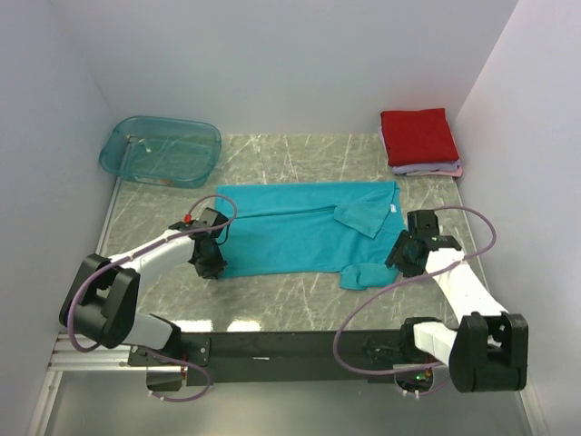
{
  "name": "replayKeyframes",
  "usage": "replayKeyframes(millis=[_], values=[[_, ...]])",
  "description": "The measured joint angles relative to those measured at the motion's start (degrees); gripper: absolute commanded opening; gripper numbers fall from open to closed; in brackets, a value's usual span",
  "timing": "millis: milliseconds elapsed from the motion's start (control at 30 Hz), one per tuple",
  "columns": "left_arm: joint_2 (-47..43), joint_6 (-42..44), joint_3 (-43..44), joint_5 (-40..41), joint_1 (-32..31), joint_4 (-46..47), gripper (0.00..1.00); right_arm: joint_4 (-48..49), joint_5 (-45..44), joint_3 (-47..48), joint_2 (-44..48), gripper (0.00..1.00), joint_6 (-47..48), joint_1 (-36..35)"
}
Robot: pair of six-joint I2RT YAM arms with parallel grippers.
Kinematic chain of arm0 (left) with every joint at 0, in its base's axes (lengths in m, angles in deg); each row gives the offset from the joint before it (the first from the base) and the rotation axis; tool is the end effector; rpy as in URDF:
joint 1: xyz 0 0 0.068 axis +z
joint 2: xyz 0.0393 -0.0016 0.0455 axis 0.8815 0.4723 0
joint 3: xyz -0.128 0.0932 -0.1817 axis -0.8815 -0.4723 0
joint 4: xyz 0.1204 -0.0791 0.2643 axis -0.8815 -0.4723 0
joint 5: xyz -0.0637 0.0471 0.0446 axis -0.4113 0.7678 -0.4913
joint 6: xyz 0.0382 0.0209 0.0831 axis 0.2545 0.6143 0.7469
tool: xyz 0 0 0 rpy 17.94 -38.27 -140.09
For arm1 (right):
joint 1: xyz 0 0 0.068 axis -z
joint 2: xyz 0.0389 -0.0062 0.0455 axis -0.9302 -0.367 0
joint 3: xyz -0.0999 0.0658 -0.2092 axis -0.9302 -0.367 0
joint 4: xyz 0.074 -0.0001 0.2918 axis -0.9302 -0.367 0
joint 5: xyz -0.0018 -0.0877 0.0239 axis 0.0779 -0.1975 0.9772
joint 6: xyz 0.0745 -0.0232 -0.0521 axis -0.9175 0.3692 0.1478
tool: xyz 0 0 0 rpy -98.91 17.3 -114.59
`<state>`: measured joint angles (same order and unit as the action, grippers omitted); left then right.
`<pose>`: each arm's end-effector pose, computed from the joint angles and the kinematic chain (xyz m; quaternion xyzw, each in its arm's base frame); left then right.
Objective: Fold and stack the t-shirts
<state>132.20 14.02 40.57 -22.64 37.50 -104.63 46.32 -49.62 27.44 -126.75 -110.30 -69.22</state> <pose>0.2580 -0.1032 0.0535 -0.2255 0.9648 -0.0113 0.1347 0.2609 -0.0020 0.0991 0.2444 0.9452 0.0242 0.2152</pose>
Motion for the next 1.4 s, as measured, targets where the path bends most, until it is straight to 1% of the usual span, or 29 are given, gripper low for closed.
replayKeyframes(millis=[33, 67, 133, 267, 400, 600, 700, 733, 833, 1033, 1167, 1400], values=[[0.0, 0.44, 0.0, -0.42, 0.2, 0.28, 0.11, 0.09, 0.66, 0.0, -0.94, 0.54, 0.02, 0.72], [0.02, 0.68, 0.0, -0.76, 0.37, 0.46, 0.05, 0.24, 1.4, -0.02, -1.73, 0.54, 0.0, 1.62], [0.0, 1.03, 0.0, -1.36, 0.74, 0.68, 0.01, 0.61, 2.99, -0.04, -3.04, 0.51, -0.09, 3.98], [-0.17, 1.75, -0.22, -2.45, 1.49, 1.09, 0.01, 2.19, 4.9, -0.11, -5.33, 0.49, -0.15, 7.37], [-0.92, 2.12, -0.9, -3.39, 2.36, 1.75, 0.01, 4.11, 6.36, -0.13, -6.71, 0.48, -0.31, 8.17], [-1.53, 2.25, -1.42, -4.02, 3.02, 2.34, 0.01, 7.96, 7.67, -1.14, -9.84, 0.43, -0.85, 8.9], [-1.97, 2.23, -1.68, -3.96, 3.26, 2.69, 0.01, 8.63, 8.15, -2.05, -10.23, 0.32, -1.09, 9.05], [-2.14, 2.23, -1.68, -3.93, 3.34, 2.69, 0.01, 8.96, 8.17, -2.12, -10.25, 0.21, -1.14, 9.09], [-2.99, 2.23, -1.68, -3.85, 3.65, 2.64, 0.01, 9.53, 8.48, -2.34, -10.36, 0.0, -1.18, 9.2], [-4.52, 2.23, -1.68, -3.76, 4.44, 2.4, 0.01, 9.27, 8.44, -2.38, -9.99, 0.0, -1.46, 9.29], [-6.75, 2.25, -1.64, -3.76, 5.97, 1.31, 0.01, 7.41, 8.24, -1.92, -7.98, 0.0, -1.53, 9.35], [-7.69, 3.43, 1.7, -4.09, 8.59, -1.03, 0.01, 4.07, 8.46, 3.8, -7.56, 0.0, -1.49, 9.42]])
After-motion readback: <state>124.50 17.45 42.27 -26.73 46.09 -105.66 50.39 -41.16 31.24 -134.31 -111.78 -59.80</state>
